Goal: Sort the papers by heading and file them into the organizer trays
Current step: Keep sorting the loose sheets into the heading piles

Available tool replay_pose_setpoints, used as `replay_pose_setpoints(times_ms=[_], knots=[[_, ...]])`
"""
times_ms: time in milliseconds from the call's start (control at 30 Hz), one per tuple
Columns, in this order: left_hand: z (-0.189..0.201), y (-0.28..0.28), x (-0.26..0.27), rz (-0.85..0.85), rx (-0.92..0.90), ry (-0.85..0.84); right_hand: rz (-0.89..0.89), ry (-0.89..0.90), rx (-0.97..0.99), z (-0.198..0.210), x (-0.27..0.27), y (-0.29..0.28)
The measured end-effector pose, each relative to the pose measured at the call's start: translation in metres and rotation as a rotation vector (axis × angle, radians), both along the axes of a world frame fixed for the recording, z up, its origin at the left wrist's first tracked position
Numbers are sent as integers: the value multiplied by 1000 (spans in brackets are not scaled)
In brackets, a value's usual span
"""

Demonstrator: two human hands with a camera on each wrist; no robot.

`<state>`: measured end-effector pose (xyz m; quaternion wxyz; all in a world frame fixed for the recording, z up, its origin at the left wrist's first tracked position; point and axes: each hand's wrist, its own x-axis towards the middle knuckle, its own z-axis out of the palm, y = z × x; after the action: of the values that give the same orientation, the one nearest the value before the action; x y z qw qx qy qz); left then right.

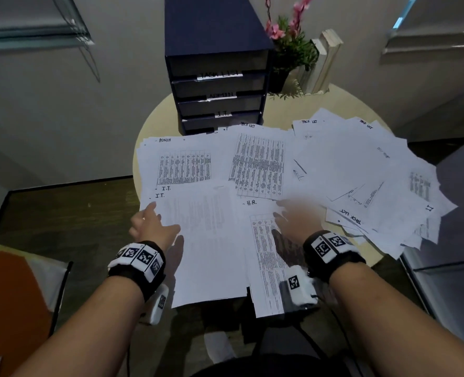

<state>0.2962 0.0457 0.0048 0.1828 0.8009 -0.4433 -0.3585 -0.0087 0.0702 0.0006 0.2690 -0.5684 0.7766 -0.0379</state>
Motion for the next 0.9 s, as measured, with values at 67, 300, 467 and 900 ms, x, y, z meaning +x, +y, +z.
replay_pose_setpoints(times_ms=[67, 300, 467, 900], knots=[[16, -13, -22, -97, -24, -46, -6, -36, 73, 14, -26, -5], [40, -47, -116, -429, -86, -51, -162, -80, 107, 52, -128, 0], [34, -67, -197, -600, -78, -30, -261, -80, 81, 47, -209, -4], [-31, -142, -367, -743, -3, -257, -38, 16, 41, -28, -330, -74]])
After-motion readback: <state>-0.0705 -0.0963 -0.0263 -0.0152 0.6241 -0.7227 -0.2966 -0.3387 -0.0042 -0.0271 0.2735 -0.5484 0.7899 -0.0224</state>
